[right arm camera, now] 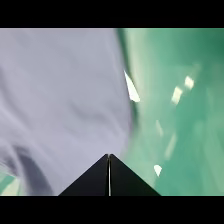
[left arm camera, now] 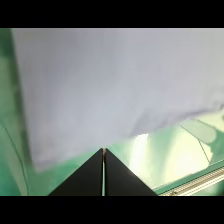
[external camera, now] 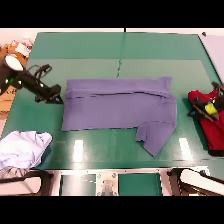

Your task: Fold the shirts.

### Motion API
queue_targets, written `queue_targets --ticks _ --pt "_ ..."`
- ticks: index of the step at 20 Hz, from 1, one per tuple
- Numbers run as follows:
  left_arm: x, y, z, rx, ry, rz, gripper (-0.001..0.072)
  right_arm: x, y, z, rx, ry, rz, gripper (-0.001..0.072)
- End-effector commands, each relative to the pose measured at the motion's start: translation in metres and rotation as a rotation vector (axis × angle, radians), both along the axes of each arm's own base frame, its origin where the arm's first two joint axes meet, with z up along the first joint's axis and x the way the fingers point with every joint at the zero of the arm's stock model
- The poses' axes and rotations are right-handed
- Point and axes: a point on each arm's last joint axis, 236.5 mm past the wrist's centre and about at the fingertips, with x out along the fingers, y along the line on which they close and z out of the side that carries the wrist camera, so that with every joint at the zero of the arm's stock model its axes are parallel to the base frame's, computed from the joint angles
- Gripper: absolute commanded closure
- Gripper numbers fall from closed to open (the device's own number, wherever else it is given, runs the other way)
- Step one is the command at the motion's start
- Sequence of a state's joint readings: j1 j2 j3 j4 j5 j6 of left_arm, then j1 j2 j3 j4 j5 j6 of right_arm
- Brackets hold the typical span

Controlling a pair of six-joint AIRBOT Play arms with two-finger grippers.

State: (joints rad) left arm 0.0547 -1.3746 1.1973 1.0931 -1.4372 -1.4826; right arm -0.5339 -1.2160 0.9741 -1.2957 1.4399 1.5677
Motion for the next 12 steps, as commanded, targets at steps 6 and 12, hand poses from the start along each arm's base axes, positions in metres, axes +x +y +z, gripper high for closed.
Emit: queue_targets --ticks 6,12 --pt "-0.096 -0.019 -0.018 0.017 -0.160 0.150 0.0645 -0.078 0.097 -0.084 0.191 0.001 -0.101 0.0423" --pt "-0.104 -0.040 -0.053 -0.120 -0.081 0.354 0.0009 -0.043 0.116 -0.091 0.287 -0.166 -0.151 0.0476"
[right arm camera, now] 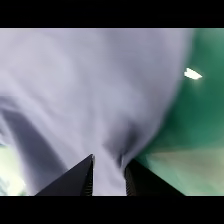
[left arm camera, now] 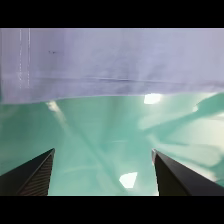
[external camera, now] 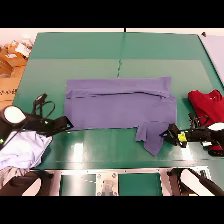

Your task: Fold the shirts.

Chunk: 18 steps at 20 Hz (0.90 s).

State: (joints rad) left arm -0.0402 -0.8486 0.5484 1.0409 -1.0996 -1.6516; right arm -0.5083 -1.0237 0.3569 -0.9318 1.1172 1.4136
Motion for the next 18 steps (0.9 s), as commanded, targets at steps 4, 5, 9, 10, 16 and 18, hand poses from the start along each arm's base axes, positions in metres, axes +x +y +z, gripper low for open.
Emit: queue_targets --ticks 4,5,9,10,16,18 --pt "0.000 -0.020 -0.048 -0.216 -0.004 0.320 0.0009 0.019 0.004 -0.006 0.014 -0.098 -0.026 0.0478" --pt "0.004 -0.018 -0.053 -0.230 -0.021 0.359 0.0009 0.019 0.004 -0.006 0.014 -0.098 -0.026 0.0478" --pt "0.031 0.005 -0.055 -0.205 -0.128 0.496 0.0011 0.019 0.004 -0.006 0.014 -0.098 -0.026 0.0479" --pt "0.039 0.012 -0.056 -0.198 -0.149 0.537 0.0050 0.019 0.004 -0.006 0.014 -0.098 -0.026 0.0478" --pt "0.053 -0.010 -0.066 -0.197 -0.153 0.518 0.0201 0.018 0.005 -0.005 0.018 -0.096 -0.025 0.0411" --pt "0.050 -0.032 -0.071 -0.182 -0.137 0.435 0.0434 0.015 0.008 -0.004 0.030 -0.088 -0.017 0.0408"
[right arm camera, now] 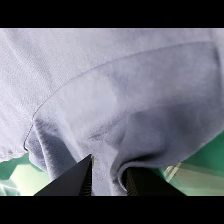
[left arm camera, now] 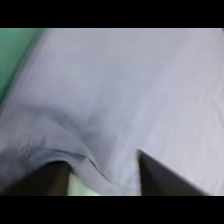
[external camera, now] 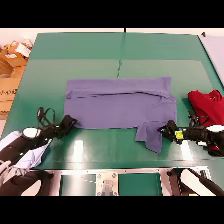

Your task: Fold the shirts.

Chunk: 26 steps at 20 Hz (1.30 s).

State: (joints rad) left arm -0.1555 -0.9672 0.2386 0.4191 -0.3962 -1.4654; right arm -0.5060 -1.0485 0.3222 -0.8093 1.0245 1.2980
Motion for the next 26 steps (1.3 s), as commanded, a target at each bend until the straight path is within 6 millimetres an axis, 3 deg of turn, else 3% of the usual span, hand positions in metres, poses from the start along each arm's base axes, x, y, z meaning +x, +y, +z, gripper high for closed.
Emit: queue_targets --ticks 1,3,5,7,11,15,18,21,26 --pt "0.002 -0.025 -0.001 0.014 -0.015 -0.092 0.0600 -0.005 0.005 0.002 0.021 0.014 0.017 0.0408" --pt "0.003 -0.030 0.006 0.008 -0.036 -0.134 0.0689 -0.008 0.008 0.003 0.036 0.024 0.028 0.0419" --pt "0.000 -0.029 0.008 -0.001 -0.024 -0.169 0.0690 -0.010 0.009 0.005 0.050 0.031 0.032 0.0450" --pt "-0.002 -0.026 0.010 -0.013 -0.005 -0.191 0.0691 -0.011 0.009 0.012 0.068 0.033 0.045 0.0681" --pt "-0.010 -0.012 0.019 0.005 0.030 -0.306 0.0691 -0.005 0.006 0.035 0.067 0.012 0.096 0.0693" --pt "-0.044 0.006 0.020 0.104 0.181 -0.500 0.0691 -0.034 -0.019 0.042 -0.071 0.142 0.114 0.0694" --pt "-0.062 0.020 0.030 0.177 0.258 -0.598 0.0691 -0.038 -0.023 0.059 -0.118 0.115 0.118 0.0694" --pt "-0.045 0.023 0.061 0.215 0.200 -0.621 0.0691 -0.021 -0.022 0.085 -0.119 0.034 0.112 0.0693" --pt "0.013 0.026 0.115 0.283 0.001 -0.574 0.0692 0.044 -0.011 0.149 -0.050 -0.209 0.065 0.0694"
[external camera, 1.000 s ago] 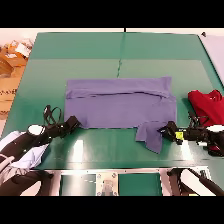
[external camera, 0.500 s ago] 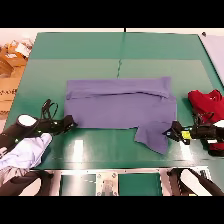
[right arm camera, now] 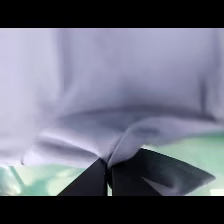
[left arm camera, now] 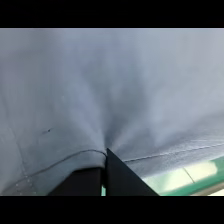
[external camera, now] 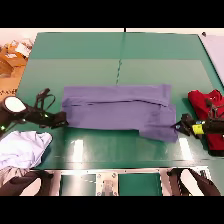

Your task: Fold the shirts.

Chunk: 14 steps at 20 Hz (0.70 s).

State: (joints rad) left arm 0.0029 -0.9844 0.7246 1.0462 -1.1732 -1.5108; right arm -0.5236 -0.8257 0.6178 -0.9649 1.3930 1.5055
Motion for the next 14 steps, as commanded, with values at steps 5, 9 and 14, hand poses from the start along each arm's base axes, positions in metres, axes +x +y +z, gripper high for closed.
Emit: queue_targets --ticks 5,9,14 --pt "0.090 0.004 0.038 0.011 -0.163 0.021 0.0692 0.111 0.010 0.050 0.038 -0.219 0.003 0.0694" --pt "0.161 -0.011 0.018 -0.075 -0.179 0.056 0.0691 0.181 0.009 0.016 0.023 -0.203 0.008 0.0693" --pt "0.237 -0.022 -0.024 -0.098 -0.196 0.076 0.0138 0.256 0.000 -0.052 0.002 -0.166 -0.014 0.0456"
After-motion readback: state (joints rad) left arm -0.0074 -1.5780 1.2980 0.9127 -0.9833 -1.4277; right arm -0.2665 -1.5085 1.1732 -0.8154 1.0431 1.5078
